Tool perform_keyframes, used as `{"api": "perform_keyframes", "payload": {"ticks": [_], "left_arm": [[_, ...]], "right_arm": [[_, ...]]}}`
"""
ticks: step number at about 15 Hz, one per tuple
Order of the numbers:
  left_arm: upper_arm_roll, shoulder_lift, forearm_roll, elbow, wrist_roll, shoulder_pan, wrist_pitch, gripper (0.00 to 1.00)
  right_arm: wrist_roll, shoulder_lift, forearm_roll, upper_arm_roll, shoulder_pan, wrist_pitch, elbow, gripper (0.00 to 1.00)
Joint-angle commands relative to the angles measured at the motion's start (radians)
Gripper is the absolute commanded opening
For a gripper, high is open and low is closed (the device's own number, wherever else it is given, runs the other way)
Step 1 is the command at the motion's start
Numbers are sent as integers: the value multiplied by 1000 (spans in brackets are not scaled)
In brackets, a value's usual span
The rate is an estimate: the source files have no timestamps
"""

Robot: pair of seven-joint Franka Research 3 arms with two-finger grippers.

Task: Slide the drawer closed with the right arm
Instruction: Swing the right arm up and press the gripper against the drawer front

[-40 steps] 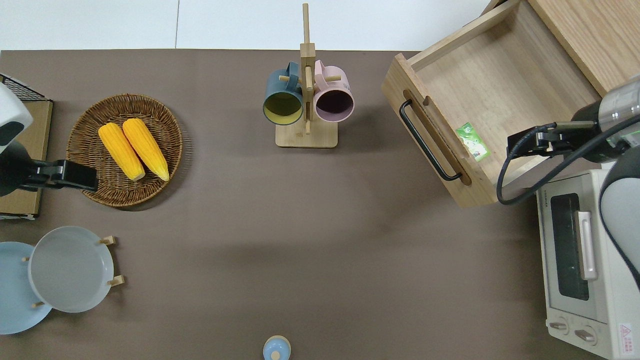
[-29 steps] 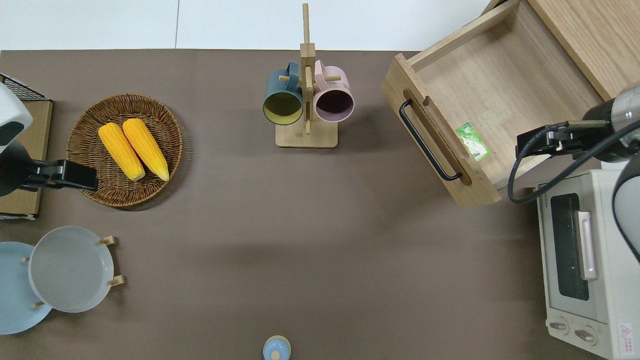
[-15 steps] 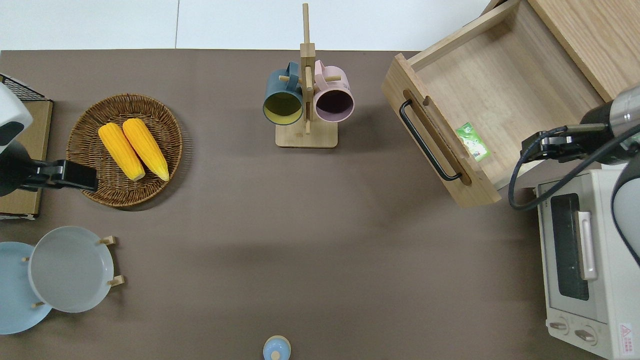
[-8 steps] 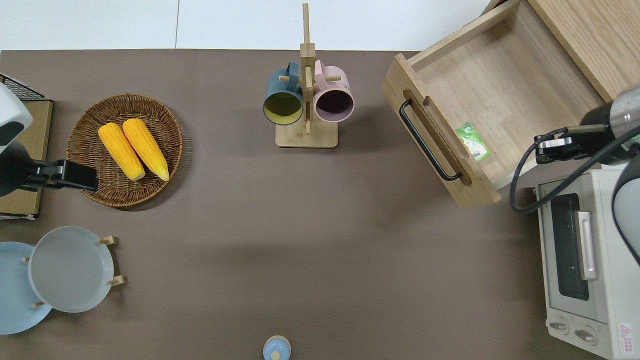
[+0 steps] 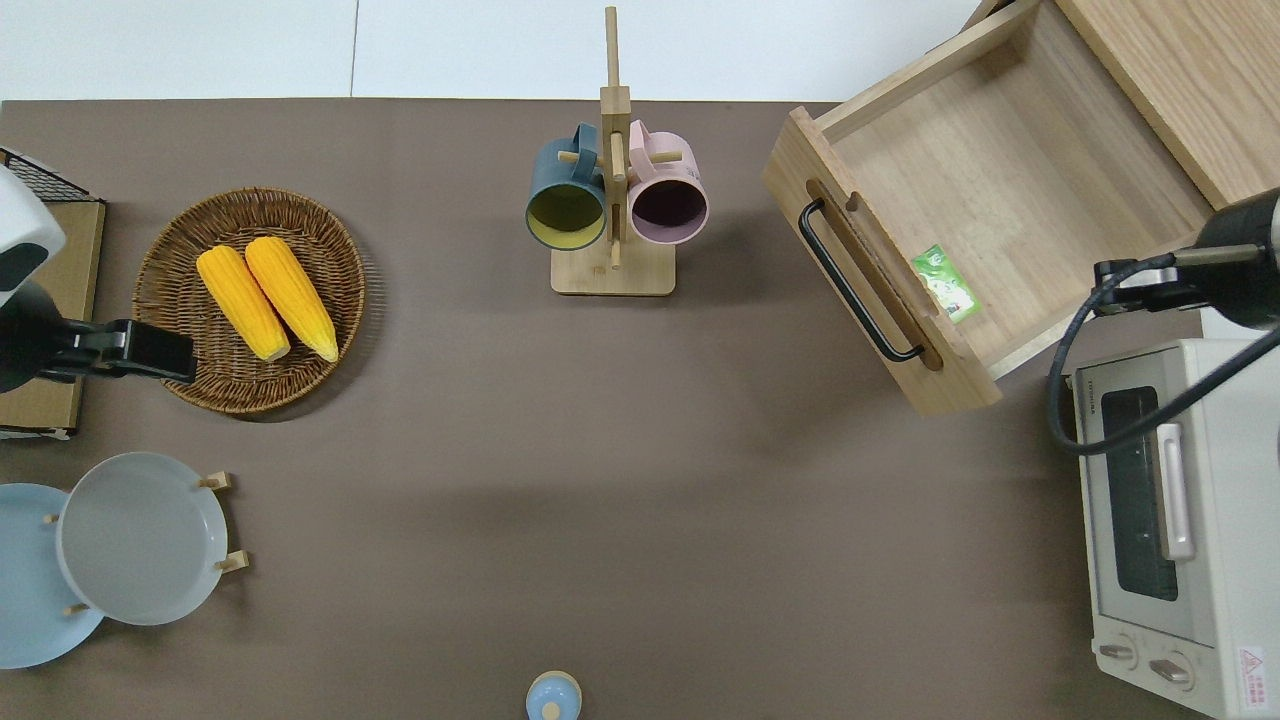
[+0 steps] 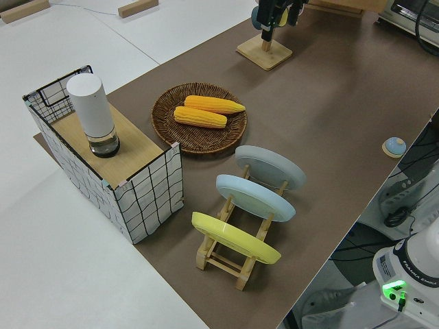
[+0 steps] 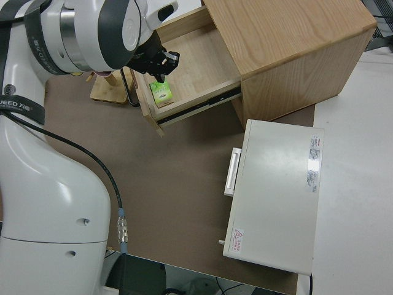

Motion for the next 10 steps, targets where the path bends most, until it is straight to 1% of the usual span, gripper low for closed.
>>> {"api": "perform_keyframes", "payload": {"ticks": [1, 4, 7, 8, 10], "left_arm": [[-6, 11, 17, 26, 10, 4, -20, 993], [-6, 11, 17, 24, 10, 4, -20, 993], [-6, 11, 17, 26, 10, 4, -20, 993], [-6, 11, 17, 24, 10, 4, -20, 993], [-6, 11, 17, 26, 10, 4, -20, 993]], "right_arm": [[54, -22, -17, 13, 46, -13, 19, 0], [190, -22, -32, 13, 136, -6, 25, 0], [373, -14, -53, 18, 228, 1, 24, 0], [436, -8, -55, 17, 254, 1, 21, 0], [534, 18, -58, 16, 285, 22, 16, 0]]}}
